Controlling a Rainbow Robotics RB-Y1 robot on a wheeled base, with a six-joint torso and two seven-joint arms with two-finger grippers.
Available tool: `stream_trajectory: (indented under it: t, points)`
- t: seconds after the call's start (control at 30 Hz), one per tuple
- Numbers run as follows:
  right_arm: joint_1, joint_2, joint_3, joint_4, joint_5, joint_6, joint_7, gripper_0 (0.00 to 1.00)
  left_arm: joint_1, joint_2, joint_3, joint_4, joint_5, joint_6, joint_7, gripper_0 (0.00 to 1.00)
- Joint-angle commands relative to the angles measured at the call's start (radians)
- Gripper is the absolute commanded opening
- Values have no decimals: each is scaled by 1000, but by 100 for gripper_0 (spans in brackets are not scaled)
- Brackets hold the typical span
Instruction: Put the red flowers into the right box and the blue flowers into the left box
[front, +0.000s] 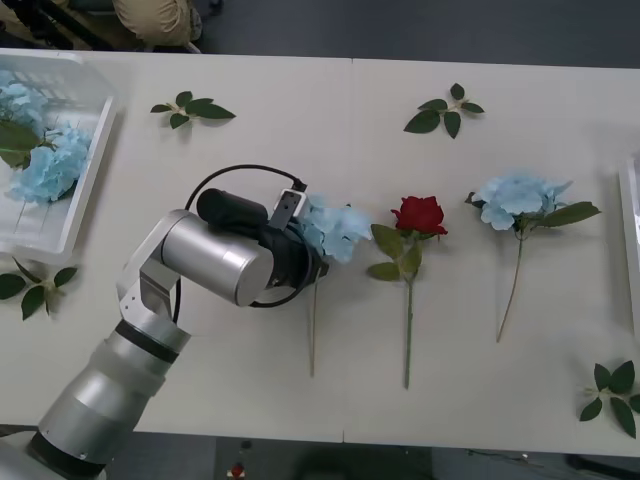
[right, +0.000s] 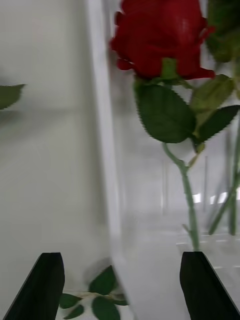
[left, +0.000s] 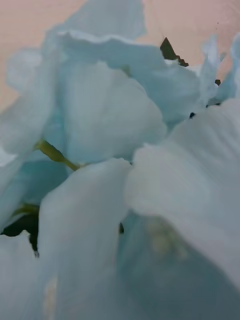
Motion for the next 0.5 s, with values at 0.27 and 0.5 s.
stream_trajectory:
  t: [0.27,0.5]
  points:
    - [-77,84,134,-152,36,-31,-279,70,-40,-14,-43,74,-30,-95,-5,92]
    - [-120,116,292,-112,126,-169,-313,70,-40,-14,-47,74,-41,-93,-4,0]
